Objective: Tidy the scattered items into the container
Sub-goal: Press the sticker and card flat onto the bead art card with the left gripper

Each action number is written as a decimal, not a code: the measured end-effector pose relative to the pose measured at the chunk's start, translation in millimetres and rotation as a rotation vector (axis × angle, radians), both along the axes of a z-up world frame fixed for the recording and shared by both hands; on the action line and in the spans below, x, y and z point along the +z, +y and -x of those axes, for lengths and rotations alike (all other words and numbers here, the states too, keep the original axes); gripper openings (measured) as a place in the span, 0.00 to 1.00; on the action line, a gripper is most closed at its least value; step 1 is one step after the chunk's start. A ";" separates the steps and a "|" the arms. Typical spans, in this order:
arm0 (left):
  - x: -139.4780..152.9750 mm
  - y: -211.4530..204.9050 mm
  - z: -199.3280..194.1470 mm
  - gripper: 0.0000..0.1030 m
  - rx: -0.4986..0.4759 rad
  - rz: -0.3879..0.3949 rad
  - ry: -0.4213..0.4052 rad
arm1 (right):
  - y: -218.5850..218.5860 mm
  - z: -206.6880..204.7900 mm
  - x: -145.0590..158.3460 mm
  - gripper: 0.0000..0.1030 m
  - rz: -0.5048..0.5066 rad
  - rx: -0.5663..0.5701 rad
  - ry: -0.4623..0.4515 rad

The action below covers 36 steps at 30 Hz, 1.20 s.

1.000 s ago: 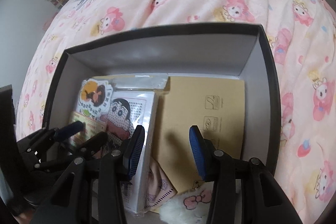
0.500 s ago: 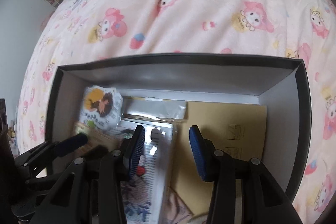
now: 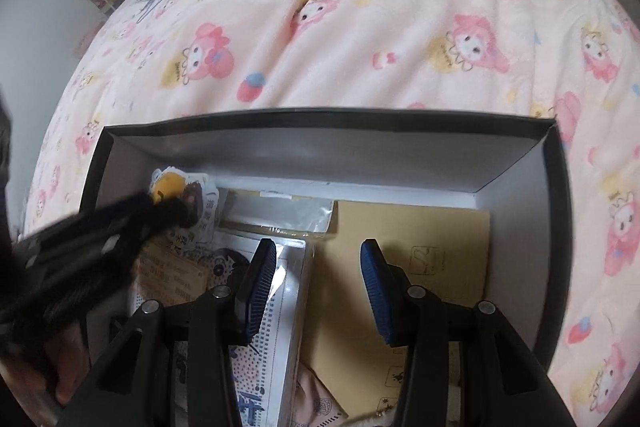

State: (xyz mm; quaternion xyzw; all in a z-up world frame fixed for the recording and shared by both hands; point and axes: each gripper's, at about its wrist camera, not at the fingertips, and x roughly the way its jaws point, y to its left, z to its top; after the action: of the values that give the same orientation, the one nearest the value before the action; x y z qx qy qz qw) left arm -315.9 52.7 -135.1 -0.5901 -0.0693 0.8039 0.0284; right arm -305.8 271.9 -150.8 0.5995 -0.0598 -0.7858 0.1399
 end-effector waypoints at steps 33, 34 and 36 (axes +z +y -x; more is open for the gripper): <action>5.6 -4.6 -19.6 0.38 -0.054 -0.031 -0.041 | 3.2 1.8 -7.8 0.40 0.006 0.029 -0.077; 8.2 -3.3 -19.2 0.38 -0.056 -0.029 -0.025 | 3.4 0.4 -6.2 0.40 0.001 0.027 -0.071; 9.9 -2.1 -15.3 0.38 -0.064 -0.023 -0.004 | 1.7 -1.7 -4.9 0.40 -0.010 0.029 -0.061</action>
State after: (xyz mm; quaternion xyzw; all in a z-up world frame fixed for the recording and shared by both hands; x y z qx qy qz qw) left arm -300.6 50.6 -125.2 -0.5933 -0.0599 0.8004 0.0607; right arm -304.1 273.6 -155.7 0.6247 -0.0514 -0.7653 0.1465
